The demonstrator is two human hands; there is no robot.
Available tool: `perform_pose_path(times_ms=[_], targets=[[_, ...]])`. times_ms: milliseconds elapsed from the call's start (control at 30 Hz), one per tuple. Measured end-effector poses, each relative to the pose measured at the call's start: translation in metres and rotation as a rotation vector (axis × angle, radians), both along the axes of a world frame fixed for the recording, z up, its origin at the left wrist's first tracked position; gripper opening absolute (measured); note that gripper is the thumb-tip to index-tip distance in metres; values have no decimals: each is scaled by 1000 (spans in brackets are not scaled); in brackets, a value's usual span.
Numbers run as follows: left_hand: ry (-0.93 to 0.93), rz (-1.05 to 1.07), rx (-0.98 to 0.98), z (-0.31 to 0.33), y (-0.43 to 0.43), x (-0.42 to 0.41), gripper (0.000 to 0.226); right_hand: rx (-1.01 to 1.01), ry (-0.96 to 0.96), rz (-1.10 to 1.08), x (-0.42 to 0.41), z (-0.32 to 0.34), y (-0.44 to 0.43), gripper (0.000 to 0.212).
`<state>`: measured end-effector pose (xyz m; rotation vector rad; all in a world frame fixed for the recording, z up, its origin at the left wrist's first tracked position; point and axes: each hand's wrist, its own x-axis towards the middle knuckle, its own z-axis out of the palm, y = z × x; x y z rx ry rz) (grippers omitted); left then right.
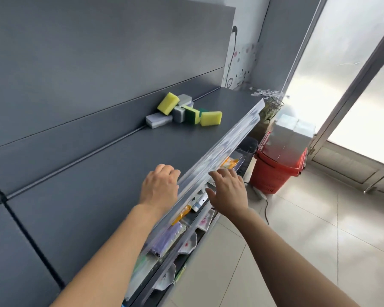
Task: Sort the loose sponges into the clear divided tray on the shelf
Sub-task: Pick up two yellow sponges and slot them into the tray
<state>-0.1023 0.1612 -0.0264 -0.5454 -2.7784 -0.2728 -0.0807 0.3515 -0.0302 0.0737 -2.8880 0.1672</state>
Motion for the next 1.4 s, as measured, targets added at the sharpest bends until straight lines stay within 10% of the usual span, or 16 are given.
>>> perform_pose_path(times_ms=[967, 1400], targets=[[-153, 240, -14, -9, 133, -343, 69, -12, -53, 273, -369, -7, 107, 74], [-138, 460, 174, -9, 127, -351, 27, -18, 12, 310, -418, -8, 96, 36]])
